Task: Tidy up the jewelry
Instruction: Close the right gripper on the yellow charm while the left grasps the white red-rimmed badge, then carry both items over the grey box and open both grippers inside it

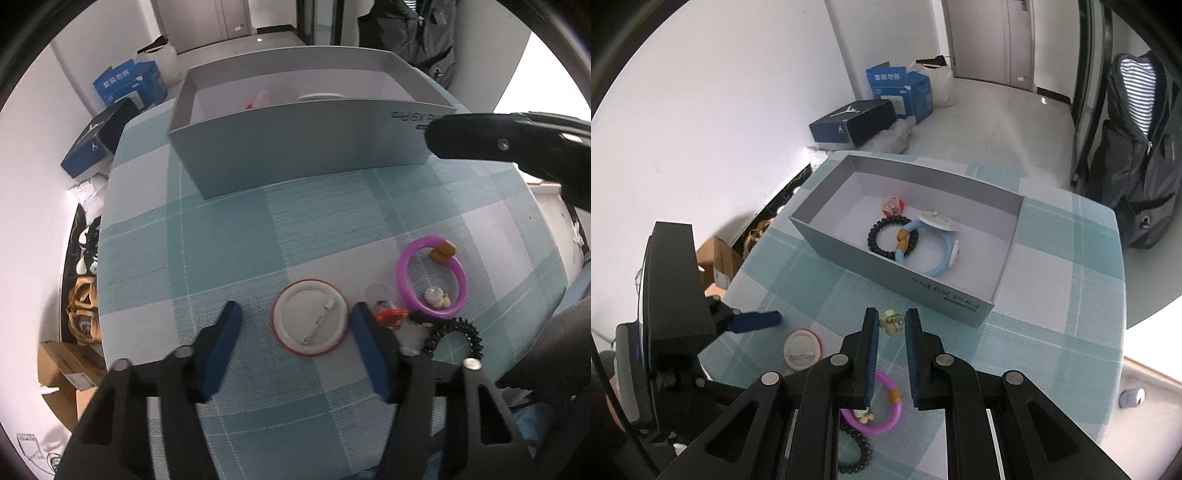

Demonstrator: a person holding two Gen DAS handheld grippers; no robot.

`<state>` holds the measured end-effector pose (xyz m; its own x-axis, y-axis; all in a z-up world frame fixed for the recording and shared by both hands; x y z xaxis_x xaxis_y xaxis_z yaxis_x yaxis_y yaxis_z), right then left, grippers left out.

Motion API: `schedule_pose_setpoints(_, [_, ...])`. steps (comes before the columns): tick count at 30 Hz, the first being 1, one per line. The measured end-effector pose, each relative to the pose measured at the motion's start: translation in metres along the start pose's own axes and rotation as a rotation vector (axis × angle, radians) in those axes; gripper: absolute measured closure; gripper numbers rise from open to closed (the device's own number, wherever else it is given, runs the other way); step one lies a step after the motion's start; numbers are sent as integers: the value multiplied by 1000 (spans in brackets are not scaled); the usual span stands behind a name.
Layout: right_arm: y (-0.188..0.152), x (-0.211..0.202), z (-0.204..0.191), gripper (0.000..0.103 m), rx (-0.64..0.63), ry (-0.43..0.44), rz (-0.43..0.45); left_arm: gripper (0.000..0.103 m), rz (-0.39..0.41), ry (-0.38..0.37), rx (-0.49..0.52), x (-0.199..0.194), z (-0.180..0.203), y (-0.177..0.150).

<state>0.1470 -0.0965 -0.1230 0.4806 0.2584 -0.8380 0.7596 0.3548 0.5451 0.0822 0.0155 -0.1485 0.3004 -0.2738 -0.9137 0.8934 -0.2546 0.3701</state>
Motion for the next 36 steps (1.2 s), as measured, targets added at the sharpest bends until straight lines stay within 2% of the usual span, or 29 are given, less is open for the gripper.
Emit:
schedule_pose_setpoints(1, [0,-1,1,90,1,1,1,62,-1,-3,11,0,2,0])
schedule_pose_setpoints(2, [-1,-1,1,90,2,2,2,65,-3,-5,20,-1,3,0])
schedule_pose_setpoints(5, [0,-3,2,90,7,7,5,65,-12,-1,29,0,2,0])
schedule_pose_setpoints(13, [5,-12,6,90,34,38,23,65,-10,11,-44,-4,-13,4])
schedule_pose_setpoints(17, [7,-14,7,90,51,55,26,65,27,-5,-80,-15,-16,11])
schedule_pose_setpoints(23, [14,-21,5,90,75,86,41,65,92,-69,-128,-34,-15,25])
schedule_pose_setpoints(30, [32,-30,6,90,104,128,69,65,195,-127,-182,-60,-16,58])
schedule_pose_setpoints(36, [54,-28,12,90,97,139,81,65,226,-148,-207,-66,-21,78])
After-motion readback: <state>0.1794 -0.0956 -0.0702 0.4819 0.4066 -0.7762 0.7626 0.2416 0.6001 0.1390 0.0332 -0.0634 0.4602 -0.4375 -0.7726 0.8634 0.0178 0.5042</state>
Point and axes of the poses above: each gripper's, at about its wrist camera, not at the fingertips, and x roughly the way its jaws point, z to its right, y to its top, the point moved 5 cm from there along x, roughly the way its jaws point, and after that the axes turned 11 degrees about -y, right-handed, at the moved point
